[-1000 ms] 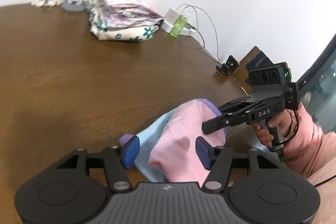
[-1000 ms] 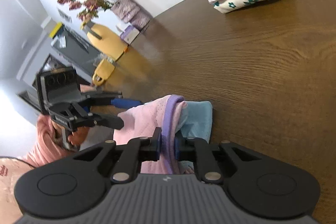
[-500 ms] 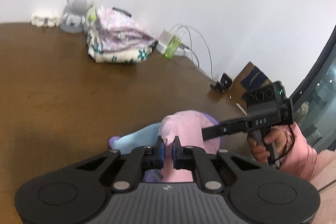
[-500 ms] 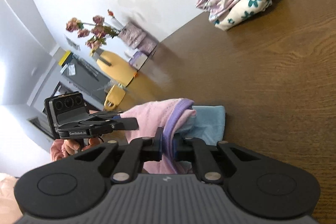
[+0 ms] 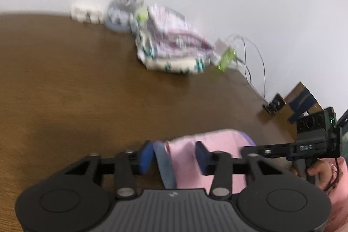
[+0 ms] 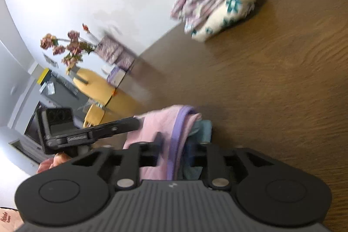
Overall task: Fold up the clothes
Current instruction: 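Press the folded bundle with the left gripper while the right gripper releases it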
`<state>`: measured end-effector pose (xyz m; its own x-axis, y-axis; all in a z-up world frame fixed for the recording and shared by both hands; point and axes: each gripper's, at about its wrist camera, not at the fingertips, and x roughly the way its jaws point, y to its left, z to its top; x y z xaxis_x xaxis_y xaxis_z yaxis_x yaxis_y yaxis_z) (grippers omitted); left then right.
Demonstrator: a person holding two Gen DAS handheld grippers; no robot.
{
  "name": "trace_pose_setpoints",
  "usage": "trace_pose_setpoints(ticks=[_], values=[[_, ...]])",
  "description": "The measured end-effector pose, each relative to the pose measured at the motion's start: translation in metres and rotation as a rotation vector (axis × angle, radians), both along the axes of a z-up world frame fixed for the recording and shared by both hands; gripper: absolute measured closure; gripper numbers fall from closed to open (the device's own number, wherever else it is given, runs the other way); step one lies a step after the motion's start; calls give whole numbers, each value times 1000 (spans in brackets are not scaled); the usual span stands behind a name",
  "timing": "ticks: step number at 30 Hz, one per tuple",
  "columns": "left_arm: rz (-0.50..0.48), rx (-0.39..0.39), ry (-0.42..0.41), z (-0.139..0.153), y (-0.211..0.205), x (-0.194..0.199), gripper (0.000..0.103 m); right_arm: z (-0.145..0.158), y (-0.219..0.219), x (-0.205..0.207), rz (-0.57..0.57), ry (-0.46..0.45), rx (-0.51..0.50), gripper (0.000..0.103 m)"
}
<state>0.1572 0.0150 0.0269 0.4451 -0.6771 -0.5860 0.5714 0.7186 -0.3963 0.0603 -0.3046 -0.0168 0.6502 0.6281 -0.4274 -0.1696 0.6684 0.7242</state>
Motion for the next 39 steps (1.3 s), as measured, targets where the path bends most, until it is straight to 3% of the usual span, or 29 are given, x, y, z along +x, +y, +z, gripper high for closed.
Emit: trace_pose_setpoints(ticks=[1, 3, 4, 6, 7, 8, 11, 14, 20, 24, 25, 26, 27, 28, 29, 30, 32, 35, 39], values=[[15, 8, -49, 7, 3, -5, 47, 8, -3, -7, -34, -36, -33, 56], [4, 29, -163, 22, 2, -21, 48, 23, -3, -17, -78, -106, -94, 56], [-19, 42, -201, 27, -2, -29, 51, 33, 4, -20, -69, -147, -130, 57], [-83, 92, -259, 30, -18, -41, 69, 49, 25, -24, -20, -226, -219, 63], [-115, 126, -277, 29, -28, -46, 81, 55, 39, -25, 9, -260, -276, 72], [-137, 168, -285, 25, -39, -49, 84, 58, 54, -24, 42, -284, -335, 80], [-150, 273, -305, 12, -62, -52, 84, 52, 87, -14, 111, -294, -494, 84], [-142, 317, -299, 1, -68, -48, 84, 37, 103, -3, 132, -260, -596, 84], [-148, 304, -254, -14, -66, -38, 84, 18, 88, -2, 125, -227, -535, 84], [-137, 286, -267, -11, -65, -41, 84, 19, 90, -5, 112, -241, -536, 83], [-130, 273, -283, -7, -63, -45, 78, 22, 89, -8, 106, -246, -524, 76], [-122, 260, -300, -2, -60, -49, 60, 26, 87, -12, 98, -252, -506, 55], [-111, 243, -322, 2, -57, -53, 48, 31, 85, -18, 82, -273, -486, 42], [-91, 216, -354, 9, -51, -59, 25, 37, 82, -26, 62, -300, -477, 26], [-64, 191, -387, 15, -45, -66, 12, 43, 81, -33, 42, -323, -477, 21], [-35, 170, -408, 20, -41, -71, 9, 47, 79, -41, 26, -339, -476, 19], [12, 135, -419, 26, -33, -81, 5, 51, 75, -52, 3, -347, -459, 1], [63, 115, -402, 25, -27, -92, 1, 50, 72, -66, -29, -338, -447, 0], [101, 151, -404, 15, -29, -112, 0, 47, 74, -79, -94, -315, -470, 0]])
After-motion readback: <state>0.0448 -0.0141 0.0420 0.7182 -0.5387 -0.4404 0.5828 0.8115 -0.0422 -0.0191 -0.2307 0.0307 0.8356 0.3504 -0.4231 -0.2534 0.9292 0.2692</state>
